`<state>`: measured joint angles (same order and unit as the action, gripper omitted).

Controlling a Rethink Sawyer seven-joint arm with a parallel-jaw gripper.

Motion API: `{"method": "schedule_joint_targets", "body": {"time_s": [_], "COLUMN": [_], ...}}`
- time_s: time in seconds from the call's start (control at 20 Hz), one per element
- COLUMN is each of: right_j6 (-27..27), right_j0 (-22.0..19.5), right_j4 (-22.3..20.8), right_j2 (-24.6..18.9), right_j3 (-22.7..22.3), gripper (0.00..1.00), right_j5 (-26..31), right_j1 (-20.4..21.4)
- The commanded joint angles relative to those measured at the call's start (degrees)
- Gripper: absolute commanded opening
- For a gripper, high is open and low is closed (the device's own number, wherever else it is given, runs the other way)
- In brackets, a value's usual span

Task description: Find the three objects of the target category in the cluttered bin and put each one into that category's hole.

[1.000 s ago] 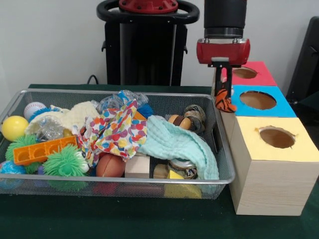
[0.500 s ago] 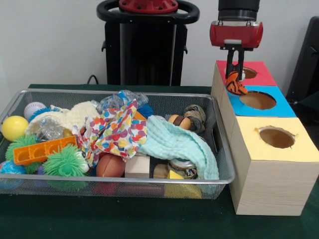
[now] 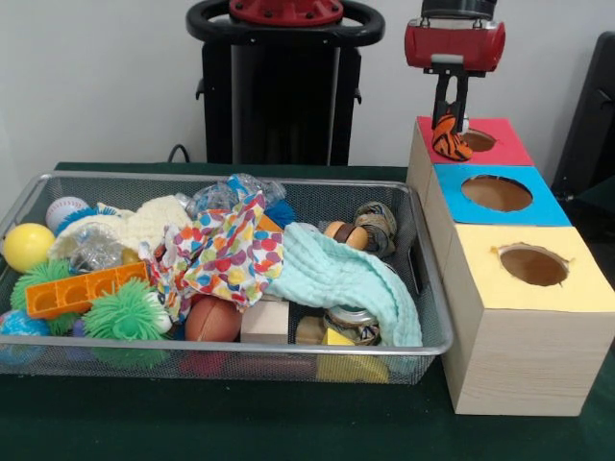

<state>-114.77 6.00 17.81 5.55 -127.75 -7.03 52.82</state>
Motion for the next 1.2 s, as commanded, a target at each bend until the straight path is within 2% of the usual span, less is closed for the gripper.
{"method": "schedule_joint_targets", "body": {"time_s": [0.05,0.3,0.75,1.2], "right_j6": [-16.3,-18.4,-21.2,-22.2], "right_j0": [-0.5,-1.1,3.8,8.2], "right_j4": [3.4,3.4,7.5,10.6], "right_j2": [-1.0,-3.1,-3.3,-1.9], "right_j3": [-5.6,-7.1,-8.5,-7.7], "gripper": [0.0,0.0,0.0,0.0], "right_j5": [1.1,-2.5,-3.6,-1.8], "right_j1": [-0.7,-2.8,-4.1,-4.0]}}
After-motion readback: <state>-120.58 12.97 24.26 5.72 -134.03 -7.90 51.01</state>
